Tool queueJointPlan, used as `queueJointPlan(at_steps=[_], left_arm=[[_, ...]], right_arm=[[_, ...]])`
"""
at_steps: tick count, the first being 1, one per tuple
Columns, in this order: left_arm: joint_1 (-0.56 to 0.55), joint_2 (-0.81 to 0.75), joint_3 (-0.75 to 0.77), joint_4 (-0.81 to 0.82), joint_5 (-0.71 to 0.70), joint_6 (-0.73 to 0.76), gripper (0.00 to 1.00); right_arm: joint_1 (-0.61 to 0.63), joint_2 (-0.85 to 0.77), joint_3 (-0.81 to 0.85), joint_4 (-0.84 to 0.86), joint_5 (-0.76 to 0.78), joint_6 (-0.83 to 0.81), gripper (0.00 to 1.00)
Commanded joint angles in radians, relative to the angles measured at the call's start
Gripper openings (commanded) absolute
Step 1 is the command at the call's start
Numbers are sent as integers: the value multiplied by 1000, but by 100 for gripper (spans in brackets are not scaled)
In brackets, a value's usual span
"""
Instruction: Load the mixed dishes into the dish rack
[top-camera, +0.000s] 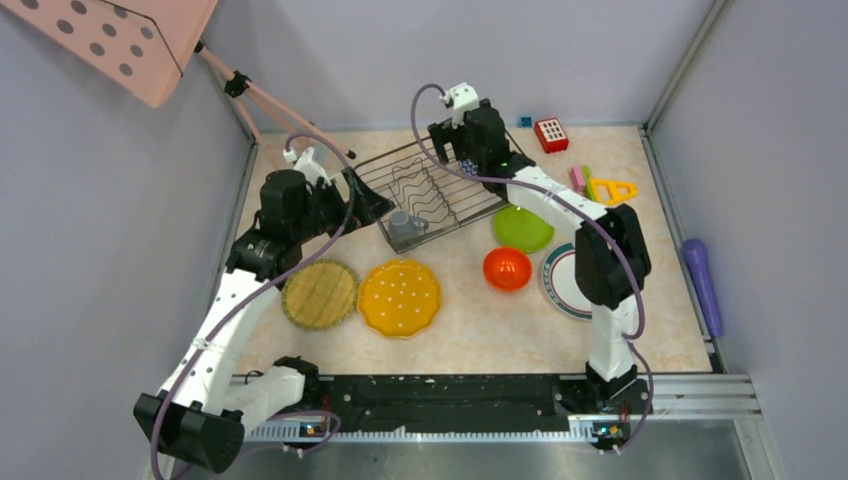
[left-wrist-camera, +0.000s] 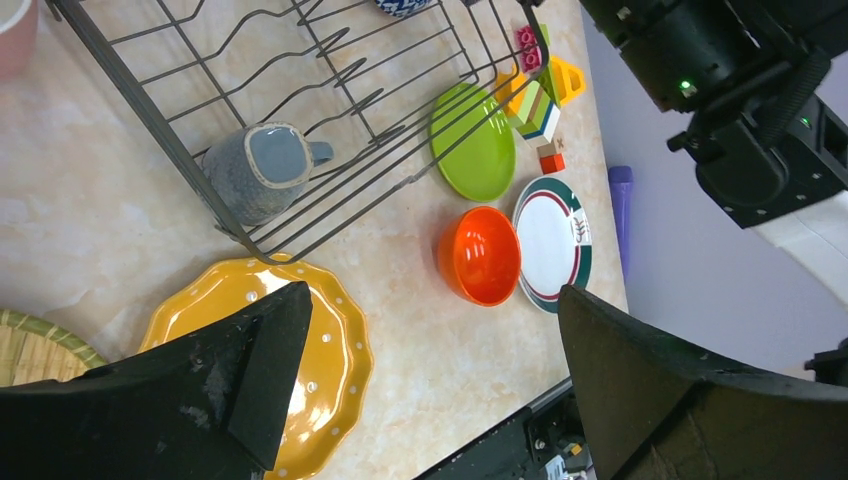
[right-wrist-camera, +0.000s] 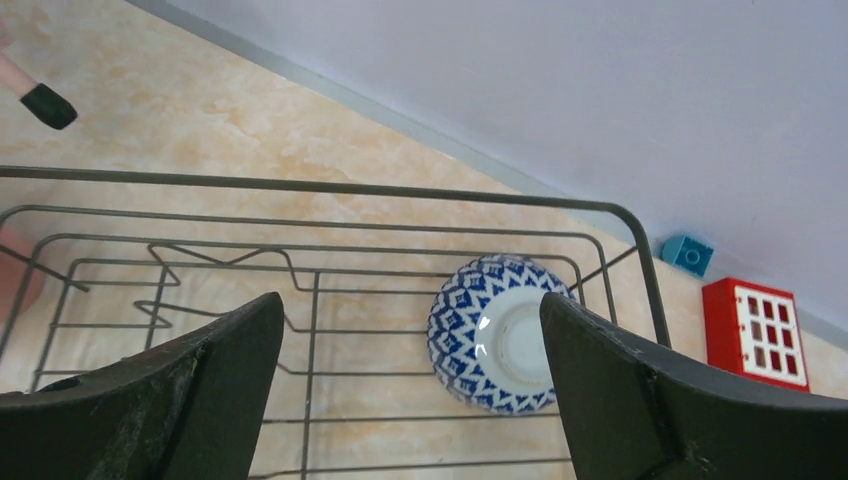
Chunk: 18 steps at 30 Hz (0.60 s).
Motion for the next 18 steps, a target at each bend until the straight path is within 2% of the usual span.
queueJointPlan(at_steps=[1, 4, 7, 12, 18], left_arm=[[5, -21, -15, 44, 12, 30, 98], [6, -34, -35, 50, 6, 35, 98], [6, -33, -46, 55, 7, 38, 98], [5, -21, -64, 79, 27, 35, 98], [6, 13, -67, 94, 31, 44, 98]], right_arm=[[-22, -97, -66, -29, 35, 142, 92], [-39, -115, -68, -151, 94, 283, 71], [-49, -152, -140, -147, 98, 361, 56], [-50, -186, -263, -89, 152, 395, 55], [-56, -168, -260, -98, 181, 374, 54]])
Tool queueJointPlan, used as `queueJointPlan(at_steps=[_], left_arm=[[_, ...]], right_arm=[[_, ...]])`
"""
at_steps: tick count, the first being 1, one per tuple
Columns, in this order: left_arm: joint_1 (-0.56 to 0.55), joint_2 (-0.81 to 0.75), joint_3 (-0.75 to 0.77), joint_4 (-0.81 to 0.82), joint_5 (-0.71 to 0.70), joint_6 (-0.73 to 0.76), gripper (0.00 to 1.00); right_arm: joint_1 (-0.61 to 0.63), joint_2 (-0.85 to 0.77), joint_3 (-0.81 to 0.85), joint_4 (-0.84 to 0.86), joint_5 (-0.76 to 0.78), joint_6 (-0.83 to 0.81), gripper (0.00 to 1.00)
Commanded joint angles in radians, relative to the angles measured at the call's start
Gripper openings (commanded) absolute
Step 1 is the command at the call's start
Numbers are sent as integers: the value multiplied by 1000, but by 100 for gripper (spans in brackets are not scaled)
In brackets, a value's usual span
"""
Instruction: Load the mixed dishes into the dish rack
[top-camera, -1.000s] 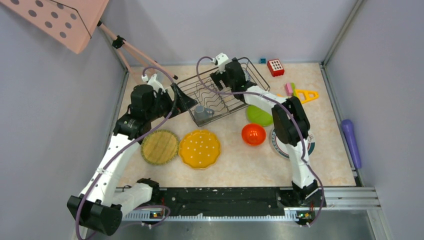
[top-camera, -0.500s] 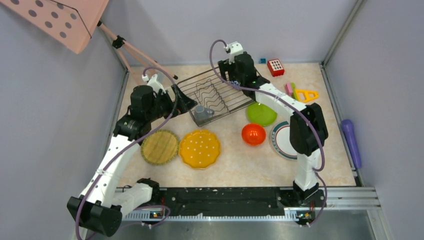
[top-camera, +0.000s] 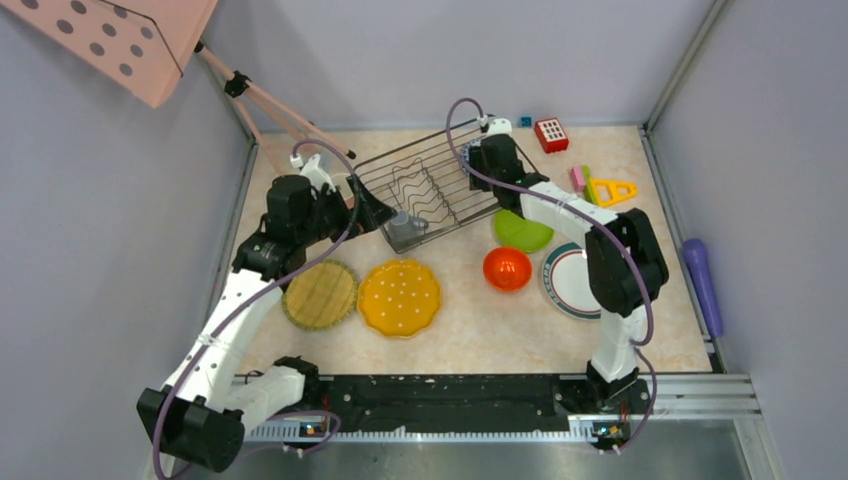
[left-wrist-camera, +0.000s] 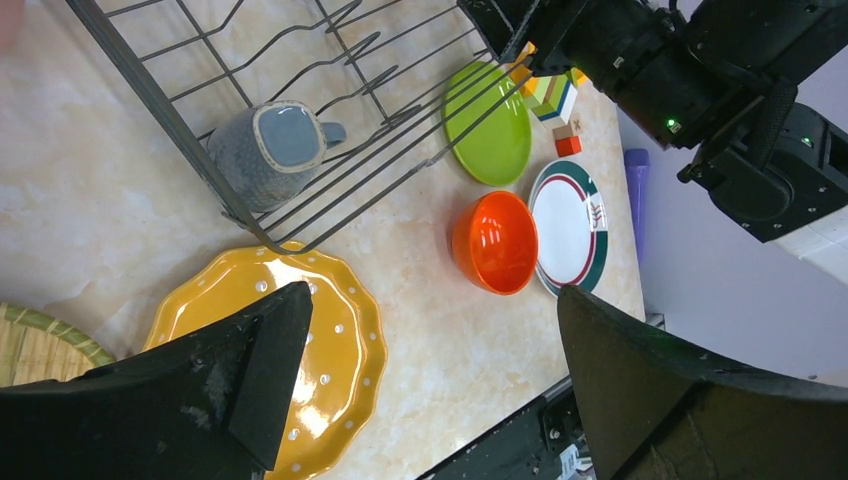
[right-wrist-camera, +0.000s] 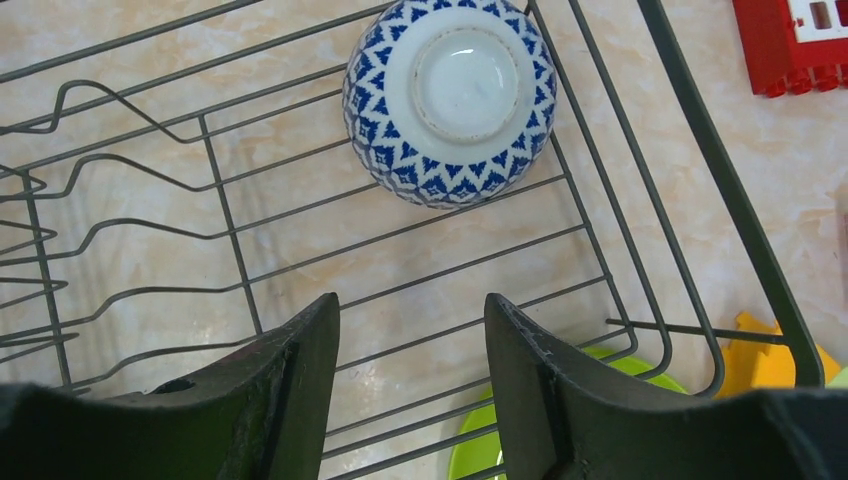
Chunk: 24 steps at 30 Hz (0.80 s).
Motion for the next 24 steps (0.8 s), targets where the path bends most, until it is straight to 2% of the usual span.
queueJointPlan(at_steps=[1, 3, 6, 8, 11, 15, 21, 24], left_arm=[[5, 22, -4, 69, 14, 25, 97], [5, 27, -8, 72, 14, 26, 97], [5, 32, -19, 78, 15, 33, 97], [4, 34, -30, 83, 33, 34, 97], [1, 40, -62, 113, 77, 15, 96], [-25, 43, -100, 129, 81, 8, 94], [-66, 1, -152, 131, 71, 25, 93], [-79, -15, -171, 127, 78, 29, 93]], right_arm=[[-10, -44, 26, 25, 36, 15, 54], [-13, -51, 39, -11, 15, 13, 55], [-12, -108, 15, -33, -10, 14, 67], [-13, -168, -20, -45, -17, 30, 72], [-13, -269, -85, -76, 10, 92, 73], [-13, -397, -158, -227, 79, 221, 73], [-13, -598, -317, -469, 12, 388, 74], [-13, -732, -456, -490, -33, 449, 74]])
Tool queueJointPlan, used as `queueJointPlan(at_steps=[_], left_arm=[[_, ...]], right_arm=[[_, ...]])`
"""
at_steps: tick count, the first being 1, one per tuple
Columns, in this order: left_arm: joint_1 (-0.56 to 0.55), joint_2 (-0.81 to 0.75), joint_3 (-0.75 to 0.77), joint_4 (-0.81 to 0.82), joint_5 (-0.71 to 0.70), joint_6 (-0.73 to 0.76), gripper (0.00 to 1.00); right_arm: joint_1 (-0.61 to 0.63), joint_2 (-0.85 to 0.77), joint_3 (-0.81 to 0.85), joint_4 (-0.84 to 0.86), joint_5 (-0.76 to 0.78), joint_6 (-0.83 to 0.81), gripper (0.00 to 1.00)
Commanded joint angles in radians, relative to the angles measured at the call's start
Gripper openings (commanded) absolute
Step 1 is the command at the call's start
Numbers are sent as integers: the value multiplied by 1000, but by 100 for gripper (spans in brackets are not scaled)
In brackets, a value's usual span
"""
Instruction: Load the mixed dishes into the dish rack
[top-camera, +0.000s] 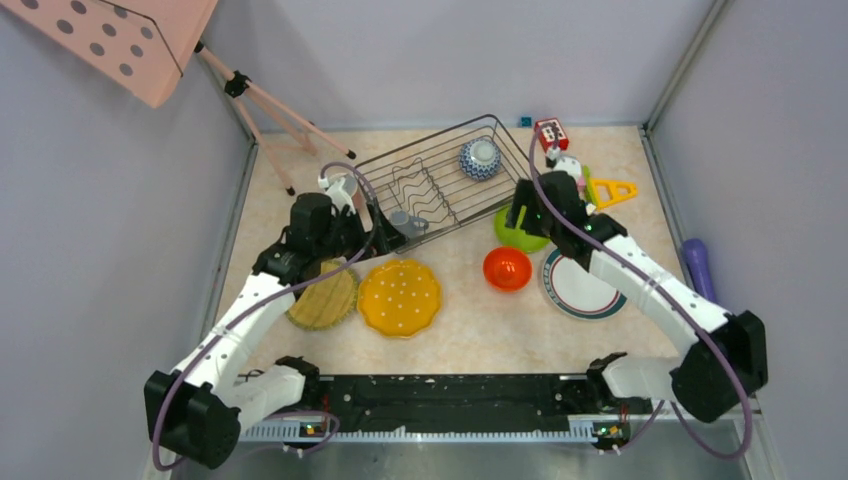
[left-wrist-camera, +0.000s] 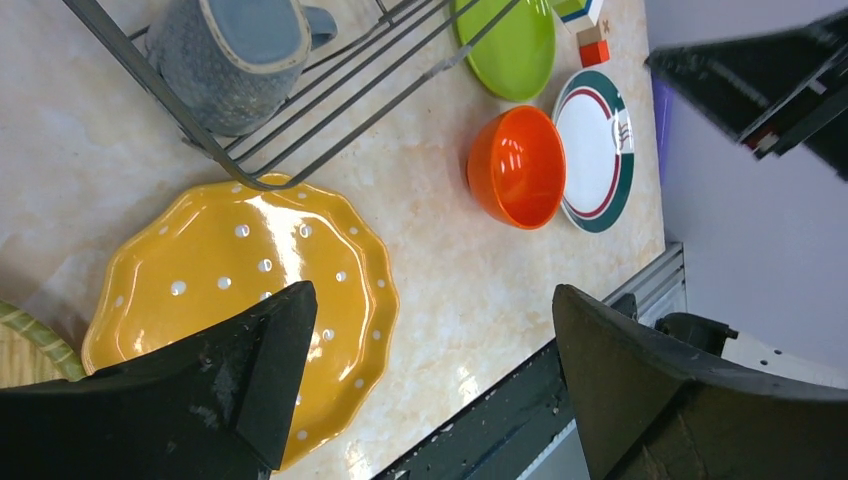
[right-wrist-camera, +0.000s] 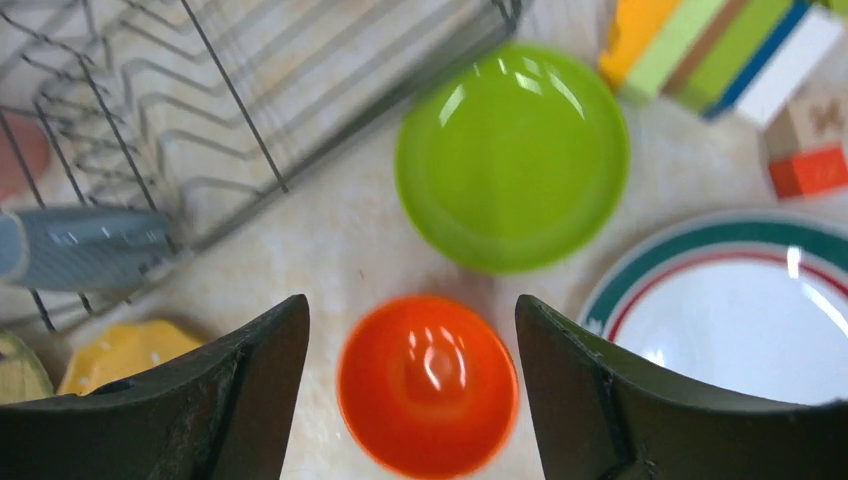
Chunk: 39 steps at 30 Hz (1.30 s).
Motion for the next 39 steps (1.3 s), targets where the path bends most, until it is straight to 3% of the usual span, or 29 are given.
queueJointPlan(at_steps=[1, 8, 17, 25, 27, 28, 39], left_arm=[[-22, -50, -21, 48, 15, 15, 92], [-95, -33, -49, 87, 5, -10, 91], [-150, -41, -56, 91, -39, -31, 90], [-154, -21, -52, 89, -40, -29, 90], [-155, -9, -47, 89, -38, -28, 90], [-157, -3, -45, 89, -37, -29, 90], [-272, 61, -33, 162, -64, -84, 91]], right_arm=[[-6, -193, -183, -134, -72, 159, 74], [-5, -395, -445, -70, -149, 287, 65], [-5, -290, -521, 46, -205, 328, 60], [-5, -228, -512, 84, -197, 332, 31], [-5, -227, -508, 81, -196, 326, 7], [-6, -227, -503, 75, -195, 326, 0], [-5, -342, -462, 42, -243, 262, 0]])
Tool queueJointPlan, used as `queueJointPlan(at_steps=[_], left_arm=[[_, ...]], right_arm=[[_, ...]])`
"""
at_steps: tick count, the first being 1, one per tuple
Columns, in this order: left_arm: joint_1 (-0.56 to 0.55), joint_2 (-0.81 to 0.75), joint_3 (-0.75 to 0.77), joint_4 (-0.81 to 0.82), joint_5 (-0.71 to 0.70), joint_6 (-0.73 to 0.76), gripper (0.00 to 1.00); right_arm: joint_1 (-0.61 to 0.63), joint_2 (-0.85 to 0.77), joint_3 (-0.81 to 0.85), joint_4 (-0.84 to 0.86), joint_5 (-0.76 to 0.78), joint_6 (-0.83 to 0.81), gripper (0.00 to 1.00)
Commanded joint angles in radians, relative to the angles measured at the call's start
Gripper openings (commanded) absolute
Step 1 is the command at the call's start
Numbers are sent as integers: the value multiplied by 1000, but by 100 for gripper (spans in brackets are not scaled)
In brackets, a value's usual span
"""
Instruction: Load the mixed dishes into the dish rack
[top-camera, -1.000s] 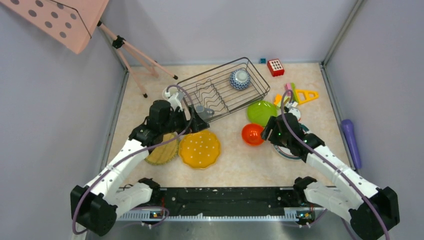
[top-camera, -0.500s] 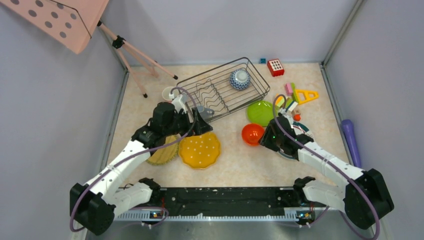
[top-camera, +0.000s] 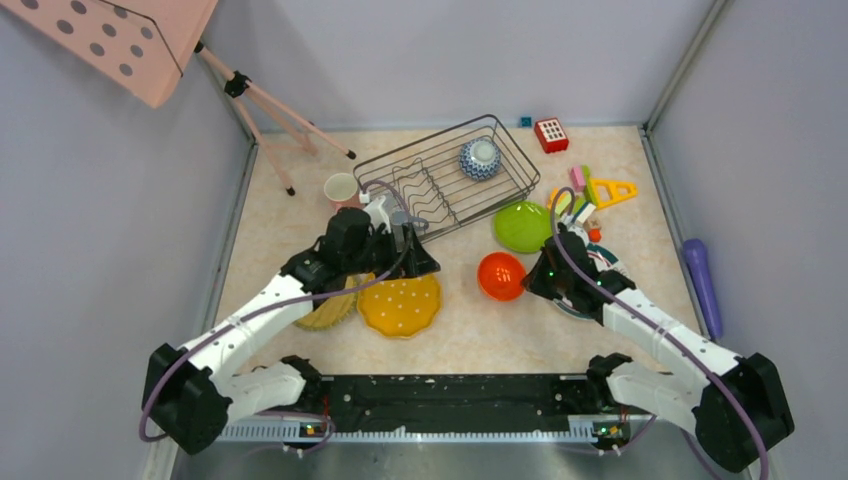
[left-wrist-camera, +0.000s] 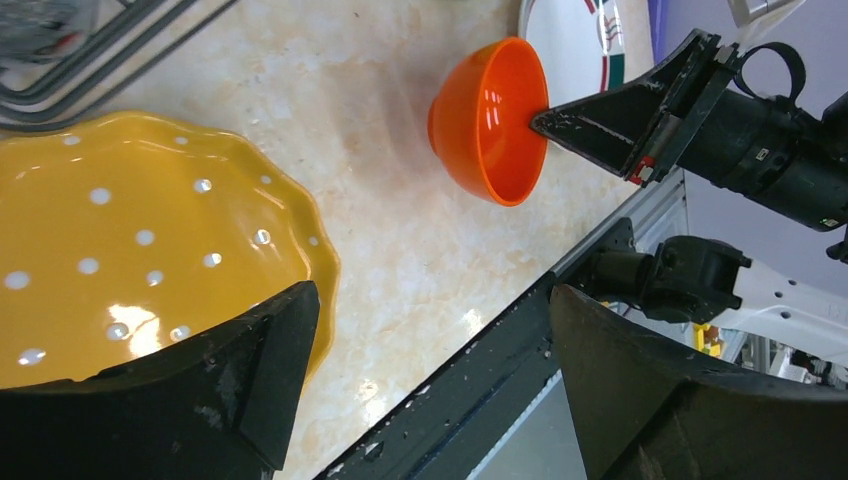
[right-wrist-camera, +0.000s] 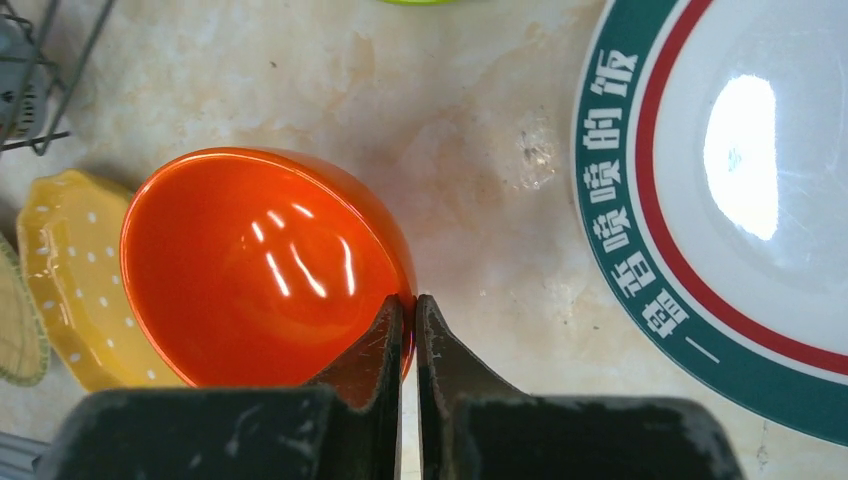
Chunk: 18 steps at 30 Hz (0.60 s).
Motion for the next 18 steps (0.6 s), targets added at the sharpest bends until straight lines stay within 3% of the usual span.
queueJointPlan(at_steps=[1, 7, 18], left_arm=[[-57, 39, 34, 110, -25, -37, 92], [-142, 145, 109, 82, -197, -32, 96], [-233, 429, 369, -15, -325, 0, 83]], right_arm=[[-5, -65, 67, 30, -32, -30, 0], [-5, -69, 91, 20, -54, -32, 0], [-5, -53, 107, 21, -57, -36, 0]])
